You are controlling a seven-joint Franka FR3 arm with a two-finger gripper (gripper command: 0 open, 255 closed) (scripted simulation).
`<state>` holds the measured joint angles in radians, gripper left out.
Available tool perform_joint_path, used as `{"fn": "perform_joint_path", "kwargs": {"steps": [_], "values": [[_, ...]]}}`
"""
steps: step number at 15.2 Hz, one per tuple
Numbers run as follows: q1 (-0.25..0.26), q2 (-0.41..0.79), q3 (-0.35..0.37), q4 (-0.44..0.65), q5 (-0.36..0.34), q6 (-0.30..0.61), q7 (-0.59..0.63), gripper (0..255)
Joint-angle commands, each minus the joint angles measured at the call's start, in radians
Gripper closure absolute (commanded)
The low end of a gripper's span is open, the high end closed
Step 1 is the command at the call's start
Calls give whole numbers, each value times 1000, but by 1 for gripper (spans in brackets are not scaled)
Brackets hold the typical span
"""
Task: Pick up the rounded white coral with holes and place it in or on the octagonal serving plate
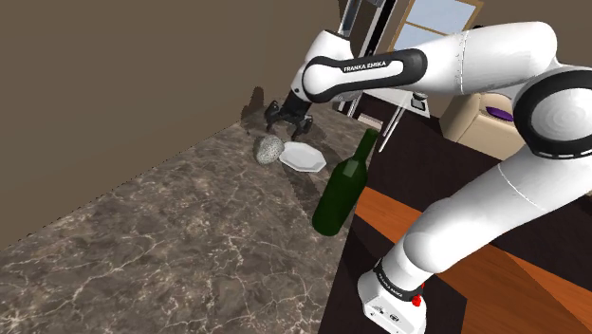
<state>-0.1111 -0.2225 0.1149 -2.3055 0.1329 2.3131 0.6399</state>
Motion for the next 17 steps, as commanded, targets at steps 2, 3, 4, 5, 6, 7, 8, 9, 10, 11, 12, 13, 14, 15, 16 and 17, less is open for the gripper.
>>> {"fn": "perform_joint_path", "kwargs": {"steps": [2,3,4,5,6,7,8,9,10,11,12,13,14,15,16,17], "values": [[-5,51,3,11,0,46,27,0],[-4,60,4,7,0,60,28,0],[-4,70,5,4,0,73,28,0],[-3,79,6,0,0,86,28,0],[-3,89,7,-3,0,99,28,0],[-2,99,8,-6,0,112,29,0],[-2,105,9,-8,-1,120,29,0],[-2,105,9,-7,-1,120,29,0],[-2,105,9,-7,-1,120,29,0],[-2,105,9,-7,-1,120,29,0],[-2,105,9,-7,-1,120,29,0],[-2,105,9,-7,-1,120,29,0],[-2,105,9,-7,-1,120,29,0],[-2,105,9,-7,-1,120,29,0],[-2,105,9,-7,-1,120,29,255],[-2,105,9,-7,-1,120,29,255]]}}
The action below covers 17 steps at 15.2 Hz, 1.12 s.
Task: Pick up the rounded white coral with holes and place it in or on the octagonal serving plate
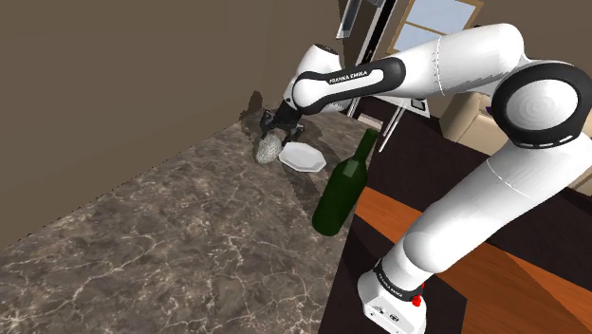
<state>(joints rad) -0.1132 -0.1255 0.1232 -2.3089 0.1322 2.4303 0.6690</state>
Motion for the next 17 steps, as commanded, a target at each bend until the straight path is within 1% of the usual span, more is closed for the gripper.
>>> {"fn": "perform_joint_path", "kwargs": {"steps": [1,8,16,17], "values": [[0,8,0,-4,0,2,-1,255],[0,8,0,-4,0,3,0,255],[0,-39,-5,59,-6,-107,9,255],[0,-35,-5,50,-5,-92,8,255]]}}
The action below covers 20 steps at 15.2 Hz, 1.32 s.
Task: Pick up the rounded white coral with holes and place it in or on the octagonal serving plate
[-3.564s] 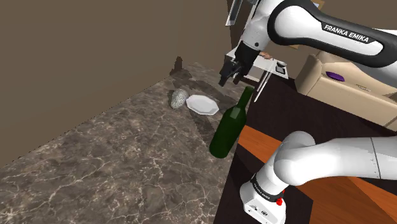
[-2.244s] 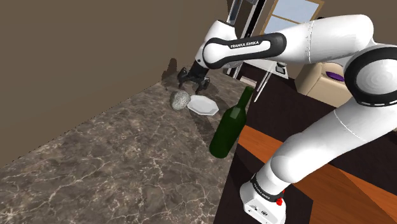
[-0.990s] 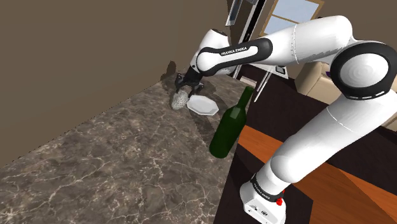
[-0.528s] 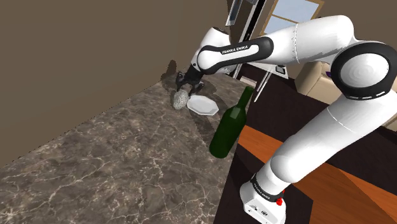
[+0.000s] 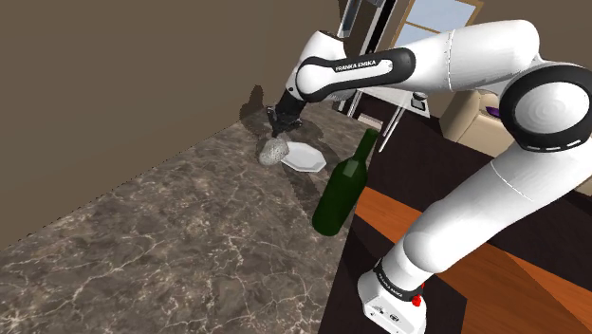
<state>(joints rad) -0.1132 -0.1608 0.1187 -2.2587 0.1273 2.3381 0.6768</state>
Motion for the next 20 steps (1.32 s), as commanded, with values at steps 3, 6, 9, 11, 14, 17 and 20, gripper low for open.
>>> {"fn": "perform_joint_path", "kwargs": {"steps": [3,6,9,11,14,17,20], "values": [[-17,-117,33,-165,-28,131,193,0],[-33,-130,60,-221,-42,201,267,0],[-36,-92,65,-226,-48,243,271,0],[-38,-66,68,-227,-53,271,275,0],[-39,-58,68,-228,-55,279,276,0],[-38,-58,68,-228,-55,279,276,0],[-38,-55,68,-227,-56,282,278,255]]}}
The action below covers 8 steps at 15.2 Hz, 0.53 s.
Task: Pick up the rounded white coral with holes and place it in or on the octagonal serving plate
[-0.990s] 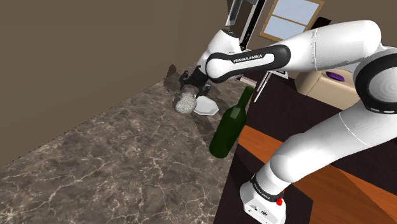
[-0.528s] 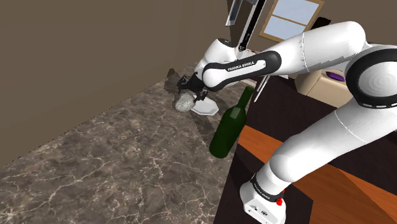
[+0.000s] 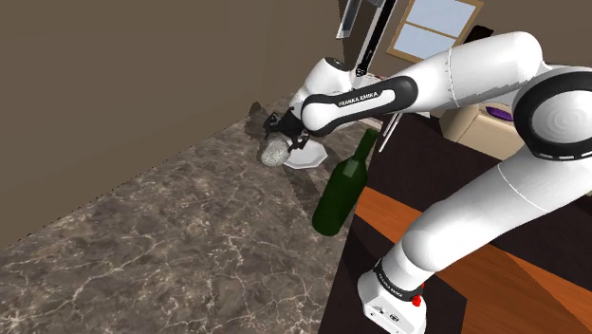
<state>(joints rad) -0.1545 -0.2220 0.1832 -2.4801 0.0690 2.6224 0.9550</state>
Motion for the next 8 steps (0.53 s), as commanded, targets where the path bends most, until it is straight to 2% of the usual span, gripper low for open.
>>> {"fn": "perform_joint_path", "kwargs": {"steps": [1,8], "values": [[3,12,5,-4,0,1,2,255],[3,-2,-3,-18,7,1,-12,255]]}}
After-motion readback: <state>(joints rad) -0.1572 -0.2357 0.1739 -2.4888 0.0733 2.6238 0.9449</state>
